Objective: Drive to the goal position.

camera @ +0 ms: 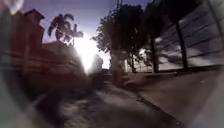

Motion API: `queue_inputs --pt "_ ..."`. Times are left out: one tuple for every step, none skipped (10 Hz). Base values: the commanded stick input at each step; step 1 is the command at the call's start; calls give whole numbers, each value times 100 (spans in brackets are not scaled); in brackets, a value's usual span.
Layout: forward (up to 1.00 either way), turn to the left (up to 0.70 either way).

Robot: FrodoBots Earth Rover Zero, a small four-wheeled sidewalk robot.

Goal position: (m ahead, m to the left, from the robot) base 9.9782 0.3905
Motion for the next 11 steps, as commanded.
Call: queue_inputs --pt "70 0" --pt "70 -7" --pt "70 -17" --pt "70 -8" --pt "70 0" --pt "70 0" --pt "70 0" --pt "70 0" --pt "70 0" --pt "70 0" --pt "70 0"
